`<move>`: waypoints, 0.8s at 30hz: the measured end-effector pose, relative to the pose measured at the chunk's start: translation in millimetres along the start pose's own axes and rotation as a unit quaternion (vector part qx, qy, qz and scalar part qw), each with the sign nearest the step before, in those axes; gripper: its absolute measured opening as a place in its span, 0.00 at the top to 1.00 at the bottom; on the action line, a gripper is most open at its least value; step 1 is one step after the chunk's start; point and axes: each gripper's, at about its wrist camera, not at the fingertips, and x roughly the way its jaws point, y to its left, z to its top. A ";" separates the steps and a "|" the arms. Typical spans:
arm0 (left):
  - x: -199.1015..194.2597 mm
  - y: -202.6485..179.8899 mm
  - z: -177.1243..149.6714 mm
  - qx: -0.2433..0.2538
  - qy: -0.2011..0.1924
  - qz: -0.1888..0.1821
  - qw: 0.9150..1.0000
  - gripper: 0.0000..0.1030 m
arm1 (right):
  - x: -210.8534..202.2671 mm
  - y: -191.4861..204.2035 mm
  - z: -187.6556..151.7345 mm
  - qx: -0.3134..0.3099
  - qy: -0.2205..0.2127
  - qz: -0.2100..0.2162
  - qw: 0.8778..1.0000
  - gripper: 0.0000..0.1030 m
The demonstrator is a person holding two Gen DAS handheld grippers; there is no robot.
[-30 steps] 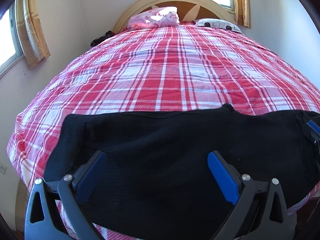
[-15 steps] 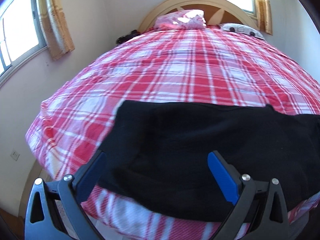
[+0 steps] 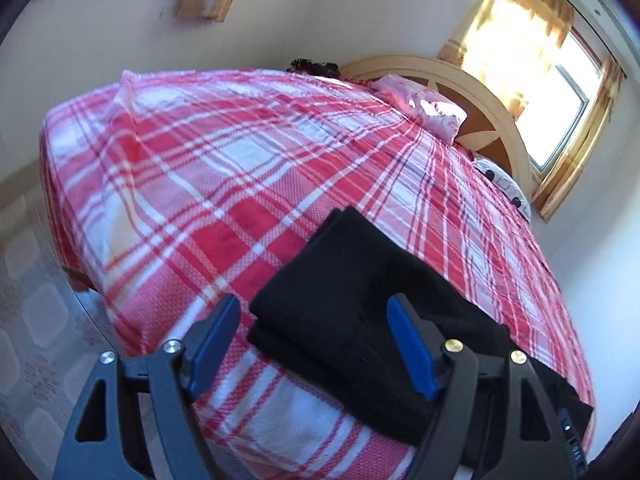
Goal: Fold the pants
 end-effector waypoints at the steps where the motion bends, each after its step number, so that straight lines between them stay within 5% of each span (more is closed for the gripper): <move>1: 2.6 -2.2 -2.3 -0.001 0.005 0.000 1.000 0.26 | 1.5 1.0 0.0 -0.002 0.000 0.002 1.000 0.73; 14: 3.4 -13.2 -23.7 -0.044 0.028 -0.018 0.998 0.33 | 2.0 4.7 -4.2 -0.013 0.000 0.003 1.000 0.65; 20: 9.9 -0.6 -12.7 -0.121 0.025 -0.055 0.991 0.28 | 2.2 5.4 -4.7 -0.014 0.002 0.005 1.000 0.64; 23: 8.9 6.6 -14.5 -0.150 0.018 -0.064 0.986 0.47 | 2.2 5.7 -4.9 -0.015 0.002 0.005 1.000 0.64; 24: 8.8 8.5 -15.4 -0.153 0.015 -0.054 0.987 0.65 | 2.2 5.9 -4.9 -0.015 0.002 0.004 1.000 0.64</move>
